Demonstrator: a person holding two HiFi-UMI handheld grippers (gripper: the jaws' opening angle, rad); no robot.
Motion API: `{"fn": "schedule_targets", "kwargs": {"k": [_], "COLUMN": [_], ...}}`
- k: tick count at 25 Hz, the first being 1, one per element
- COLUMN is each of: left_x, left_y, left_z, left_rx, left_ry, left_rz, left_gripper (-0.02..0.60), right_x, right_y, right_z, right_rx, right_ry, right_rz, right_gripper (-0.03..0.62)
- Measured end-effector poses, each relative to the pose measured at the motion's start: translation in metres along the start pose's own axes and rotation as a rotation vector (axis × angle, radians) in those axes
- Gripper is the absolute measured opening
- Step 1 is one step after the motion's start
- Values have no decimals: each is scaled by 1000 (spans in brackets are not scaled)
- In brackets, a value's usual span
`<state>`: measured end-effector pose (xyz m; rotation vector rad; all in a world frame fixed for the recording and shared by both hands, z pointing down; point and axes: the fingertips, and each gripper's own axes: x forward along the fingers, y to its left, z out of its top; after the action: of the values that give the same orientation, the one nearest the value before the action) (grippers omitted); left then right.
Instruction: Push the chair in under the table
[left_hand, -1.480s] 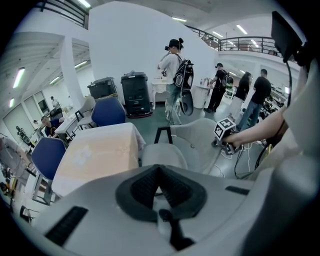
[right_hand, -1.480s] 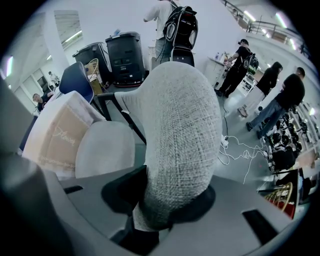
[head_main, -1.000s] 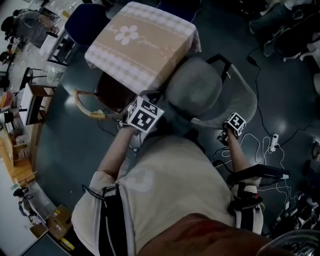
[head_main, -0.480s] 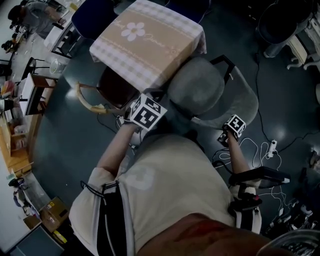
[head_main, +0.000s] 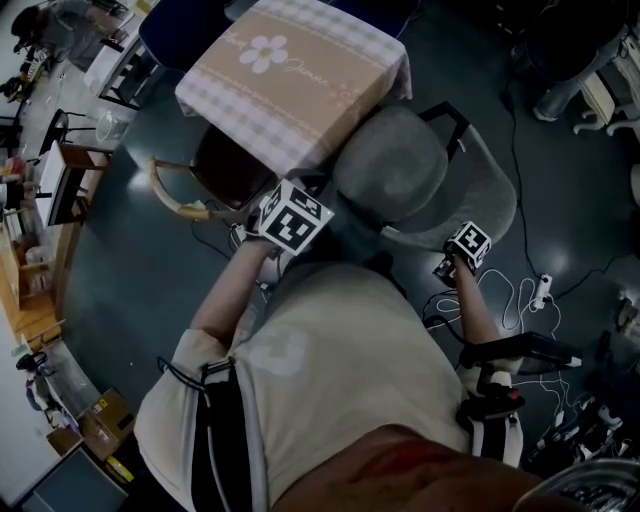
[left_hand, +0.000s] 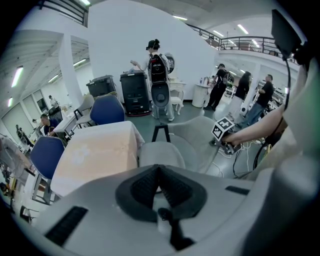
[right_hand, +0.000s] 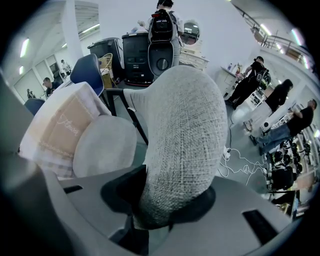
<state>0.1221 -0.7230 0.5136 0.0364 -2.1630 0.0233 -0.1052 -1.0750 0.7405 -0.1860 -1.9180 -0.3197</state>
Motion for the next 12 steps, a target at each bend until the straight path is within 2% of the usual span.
{"fn": "schedule_targets", "kwargs": {"k": [12], "left_x": [-2], "left_y": [0], "left_z": [-6], "left_rx": [-7], "left_ry": [14], "left_rz": [-6], "left_gripper": [8], "right_x": [-5], "right_y": [3], "right_z": [-3], "right_rx": [16], "right_ry": [17], "right_rz": [7], "right_gripper": [150]}}
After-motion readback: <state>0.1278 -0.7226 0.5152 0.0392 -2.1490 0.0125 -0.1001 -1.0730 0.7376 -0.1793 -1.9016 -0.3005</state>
